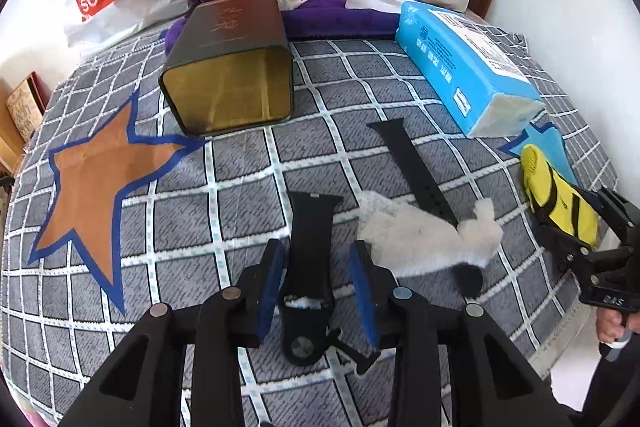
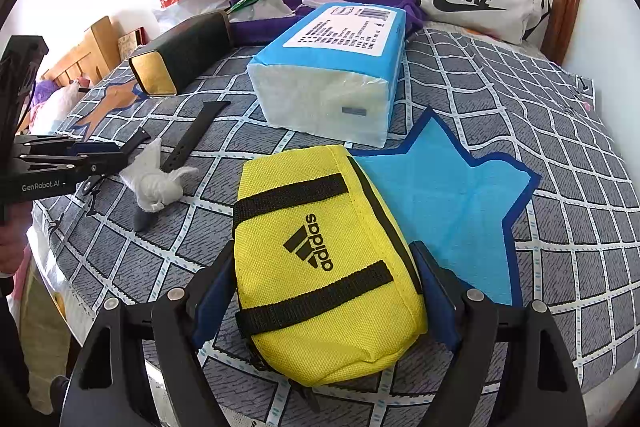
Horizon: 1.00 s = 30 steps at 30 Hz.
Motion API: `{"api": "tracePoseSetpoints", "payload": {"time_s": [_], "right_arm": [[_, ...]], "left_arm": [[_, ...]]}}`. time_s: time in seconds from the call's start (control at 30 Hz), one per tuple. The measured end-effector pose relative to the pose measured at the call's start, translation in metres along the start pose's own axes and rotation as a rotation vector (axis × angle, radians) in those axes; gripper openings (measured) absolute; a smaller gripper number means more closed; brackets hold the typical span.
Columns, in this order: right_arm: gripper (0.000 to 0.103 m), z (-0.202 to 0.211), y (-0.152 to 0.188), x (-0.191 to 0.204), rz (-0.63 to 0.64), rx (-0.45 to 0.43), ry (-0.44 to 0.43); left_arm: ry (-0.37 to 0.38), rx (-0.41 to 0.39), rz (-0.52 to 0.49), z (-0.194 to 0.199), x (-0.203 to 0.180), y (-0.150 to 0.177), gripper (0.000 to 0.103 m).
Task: Organize soft objects
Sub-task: 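Grasp the black watch strap with the left tool, then carry the watch strap and yellow pouch toward the purple towel with both tools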
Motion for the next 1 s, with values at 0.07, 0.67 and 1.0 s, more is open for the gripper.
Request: {"api": "tracePoseSetpoints", "payload": {"time_s": [0.07, 0.67, 1.0], "right_arm": [[0.082, 0.000, 0.000, 0.000, -0.005, -0.001, -0.006], [0.071, 0.046, -0.025, -0.004, -0.067, -0.050, -0.024], [0.071, 0.082, -0.074, 0.002, -0.036, -0.125, -0.021]], "left_arm": [[-0.027, -0.023, -0.020, -0.002, -0.002, -0.003, 0.033], [0.010, -0.089, 0.080, 0.049, -0.003, -0.021, 0.020], [0.017, -0.152, 0.094, 0.082, 0.001, -0.058, 0.020]]}}
Point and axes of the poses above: each gripper's, at about its wrist camera, not at the fingertips, and z roughly against the way its jaws point, x to its left, y to its underside, the point moved 10 cm from there along -z, roughly the way its jaws point, and after that the axes turned 5 degrees about x, right-handed, at the moved point
